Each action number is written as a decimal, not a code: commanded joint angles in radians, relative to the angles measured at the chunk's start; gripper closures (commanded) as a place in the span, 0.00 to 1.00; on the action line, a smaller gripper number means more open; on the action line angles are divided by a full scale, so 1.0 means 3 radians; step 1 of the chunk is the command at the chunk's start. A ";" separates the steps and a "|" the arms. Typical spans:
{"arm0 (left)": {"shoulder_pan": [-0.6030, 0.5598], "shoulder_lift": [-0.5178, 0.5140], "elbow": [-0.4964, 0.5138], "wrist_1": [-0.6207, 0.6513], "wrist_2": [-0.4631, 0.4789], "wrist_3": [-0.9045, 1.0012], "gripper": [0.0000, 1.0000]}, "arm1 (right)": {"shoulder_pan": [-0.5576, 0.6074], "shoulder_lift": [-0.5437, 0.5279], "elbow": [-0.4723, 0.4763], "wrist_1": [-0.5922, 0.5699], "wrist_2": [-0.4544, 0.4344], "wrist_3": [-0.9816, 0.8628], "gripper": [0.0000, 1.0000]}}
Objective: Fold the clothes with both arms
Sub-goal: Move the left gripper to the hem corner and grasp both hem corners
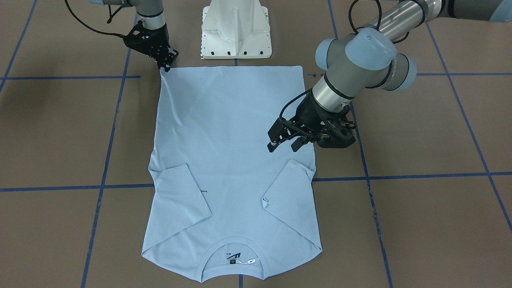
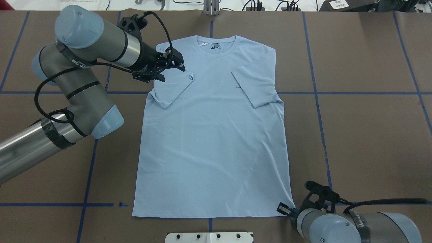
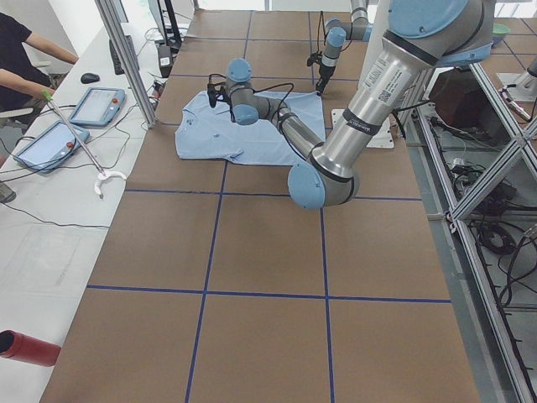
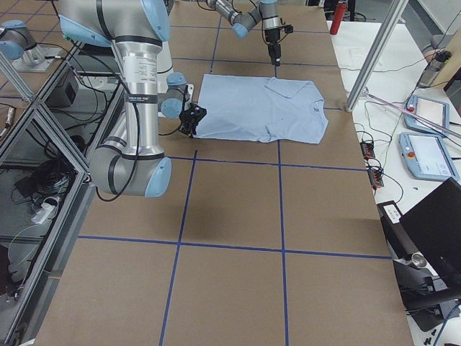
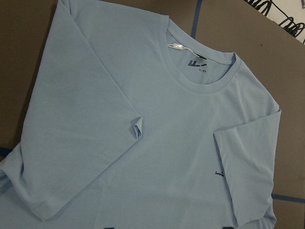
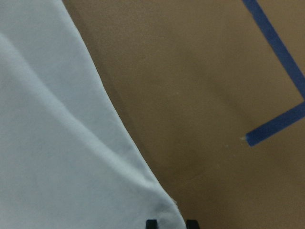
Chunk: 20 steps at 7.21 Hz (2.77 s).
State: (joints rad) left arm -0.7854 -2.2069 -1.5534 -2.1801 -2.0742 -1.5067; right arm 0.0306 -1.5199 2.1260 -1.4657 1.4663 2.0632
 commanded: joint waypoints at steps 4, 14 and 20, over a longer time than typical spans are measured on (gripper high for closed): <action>0.0320 0.0628 -0.0769 0.0062 0.0127 -0.0285 0.16 | 0.0010 0.0014 0.0123 -0.0003 0.0021 -0.0015 1.00; 0.1994 0.1650 -0.1663 0.1049 0.1422 -0.1778 0.26 | 0.0220 0.0045 0.0266 0.0002 0.0108 -0.0056 1.00; 0.2183 0.1655 -0.1648 0.1177 0.1427 -0.1876 0.35 | 0.0200 0.0040 0.0271 0.0002 0.0098 -0.0056 1.00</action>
State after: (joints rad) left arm -0.1338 -1.7112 -2.0501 -1.8286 -1.6467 -2.0706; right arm 0.0902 -1.5077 2.2066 -1.4650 1.4957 2.0463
